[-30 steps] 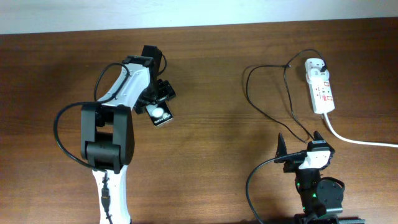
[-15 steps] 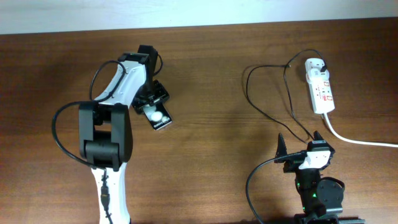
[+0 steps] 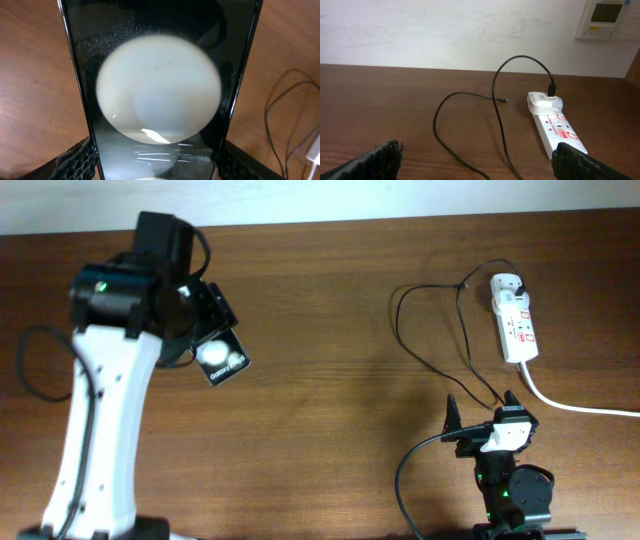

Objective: Plug charger to phone and switch on socket

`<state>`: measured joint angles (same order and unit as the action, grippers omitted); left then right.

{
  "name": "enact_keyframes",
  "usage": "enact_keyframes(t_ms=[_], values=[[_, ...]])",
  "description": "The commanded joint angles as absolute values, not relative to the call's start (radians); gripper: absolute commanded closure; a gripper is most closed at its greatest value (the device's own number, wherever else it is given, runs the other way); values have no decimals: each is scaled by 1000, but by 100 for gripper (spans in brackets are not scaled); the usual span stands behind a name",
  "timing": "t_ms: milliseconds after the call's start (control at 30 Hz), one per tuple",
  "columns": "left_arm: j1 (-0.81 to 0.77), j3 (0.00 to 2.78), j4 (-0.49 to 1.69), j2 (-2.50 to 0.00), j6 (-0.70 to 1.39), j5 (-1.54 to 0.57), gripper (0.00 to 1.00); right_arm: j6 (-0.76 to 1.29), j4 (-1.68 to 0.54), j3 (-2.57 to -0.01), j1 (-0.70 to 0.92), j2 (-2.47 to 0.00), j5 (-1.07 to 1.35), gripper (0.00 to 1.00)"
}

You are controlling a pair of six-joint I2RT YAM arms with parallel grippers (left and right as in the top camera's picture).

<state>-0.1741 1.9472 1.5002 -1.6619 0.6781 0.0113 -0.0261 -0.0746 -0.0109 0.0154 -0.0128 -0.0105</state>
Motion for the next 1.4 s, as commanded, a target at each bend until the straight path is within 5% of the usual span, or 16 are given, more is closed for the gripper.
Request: enact_keyframes(t_ms=[0, 267, 533, 800, 933, 1067, 1367], values=[[-169, 1973, 1582, -1501, 680, 26, 31, -22, -81, -6, 13, -6, -12, 1], [-169, 1831, 1662, -1344, 708, 19, 31, -22, -81, -6, 13, -6, -12, 1], [-169, 1157, 1089, -1348, 715, -418, 33, -22, -81, -6, 13, -6, -12, 1], [-169, 1122, 994, -1349, 787, -483, 34, -17, -80, -6, 13, -6, -7, 1], [-163, 1122, 902, -1349, 870, -572, 33, 682, -57, -6, 13, -9, 273, 1], [-96, 1122, 890, -1349, 871, -636, 33, 1032, -52, -6, 13, -9, 851, 1], [-38, 1122, 845, -1525, 842, -992, 36, 1037, -149, -41, 13, -81, 902, 1]])
